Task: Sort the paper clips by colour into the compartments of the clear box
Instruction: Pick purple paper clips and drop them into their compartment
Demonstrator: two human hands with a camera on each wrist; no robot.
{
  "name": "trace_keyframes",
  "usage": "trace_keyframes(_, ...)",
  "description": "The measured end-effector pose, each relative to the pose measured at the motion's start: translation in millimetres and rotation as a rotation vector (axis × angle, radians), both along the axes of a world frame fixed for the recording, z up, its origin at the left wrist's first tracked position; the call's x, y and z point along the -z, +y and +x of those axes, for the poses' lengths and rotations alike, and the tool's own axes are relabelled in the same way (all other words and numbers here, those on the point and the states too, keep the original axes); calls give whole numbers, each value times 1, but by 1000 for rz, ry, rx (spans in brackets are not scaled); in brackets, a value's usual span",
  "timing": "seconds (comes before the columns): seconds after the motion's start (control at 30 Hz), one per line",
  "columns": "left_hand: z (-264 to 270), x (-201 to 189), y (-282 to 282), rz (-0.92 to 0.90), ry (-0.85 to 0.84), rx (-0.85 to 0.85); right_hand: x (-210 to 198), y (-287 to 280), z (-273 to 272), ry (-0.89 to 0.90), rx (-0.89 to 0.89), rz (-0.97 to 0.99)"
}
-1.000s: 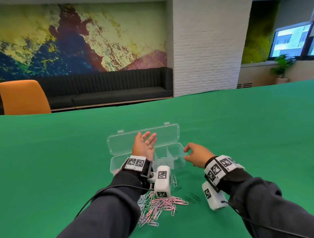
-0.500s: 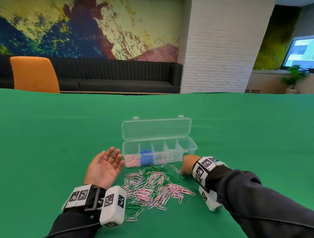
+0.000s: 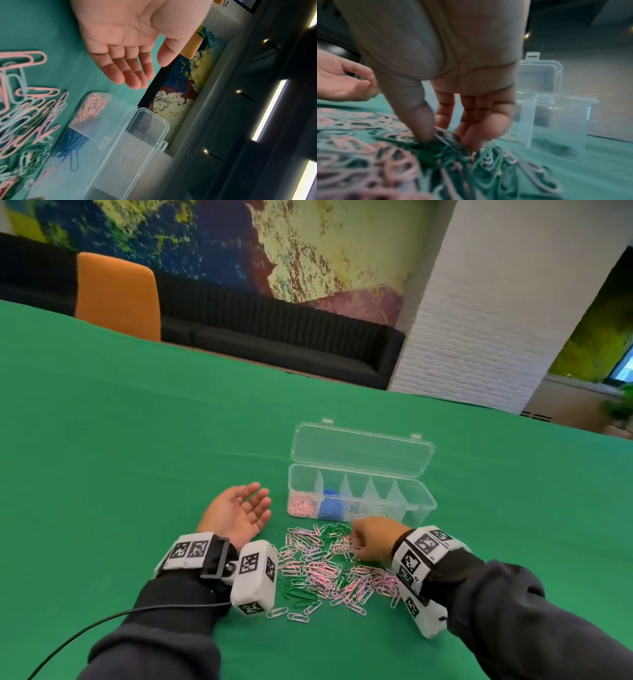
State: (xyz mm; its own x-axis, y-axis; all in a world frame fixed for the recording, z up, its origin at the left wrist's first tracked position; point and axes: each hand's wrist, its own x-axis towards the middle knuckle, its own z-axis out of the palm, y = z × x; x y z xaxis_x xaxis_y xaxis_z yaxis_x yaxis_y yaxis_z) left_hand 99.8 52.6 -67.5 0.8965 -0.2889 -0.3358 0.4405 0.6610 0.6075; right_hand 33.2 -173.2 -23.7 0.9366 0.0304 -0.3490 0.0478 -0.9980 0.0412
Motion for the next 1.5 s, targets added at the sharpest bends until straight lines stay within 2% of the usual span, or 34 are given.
trace_keyframes(0.07,0,-2,7,-9,9,-27,-4,-5,3,6,55,-150)
trace_keyframes(0.13,1,-5,12,-17,16,-53,-9,-4,3,-23,64,-168)
trace_keyframes(0.23,3,-7,17,-23,29,-85,-15,17,4,-87,-11,57)
trace_keyframes(0.3,4,-7,19,-21,33,-94,-14,40,7,-68,-32,258)
trace_keyframes(0.37,3,-7,18,-14,31,-92,-8,61,11,-34,-16,378)
trace_keyframes(0.5,2,-4,12,6,32,-73,6,74,20,6,-45,185)
trace_keyframes(0.63,-2,-4,4,11,31,-34,6,49,23,11,-34,-93)
trace_keyframes(0.73,-3,-4,2,3,34,-6,3,31,18,1,27,-166)
trace_keyframes(0.8,-1,-4,4,-2,40,-9,0,31,15,-34,10,-113)
trace_keyframes(0.87,2,-5,8,-10,48,-31,-4,42,12,-83,-45,76)
trace_keyframes(0.97,5,-6,14,-21,51,-62,-5,73,13,-50,-136,302)
trace_keyframes(1.03,7,-5,15,-16,55,-73,-2,88,19,-31,-178,265)
trace_keyframes(1.1,8,-3,15,-6,56,-73,1,96,25,2,-204,136)
trace_keyframes(1.23,5,-2,6,0,46,-33,6,83,31,85,-132,-9)
trace_keyframes(1.5,-13,-1,-24,45,-8,140,-2,25,12,47,130,151)
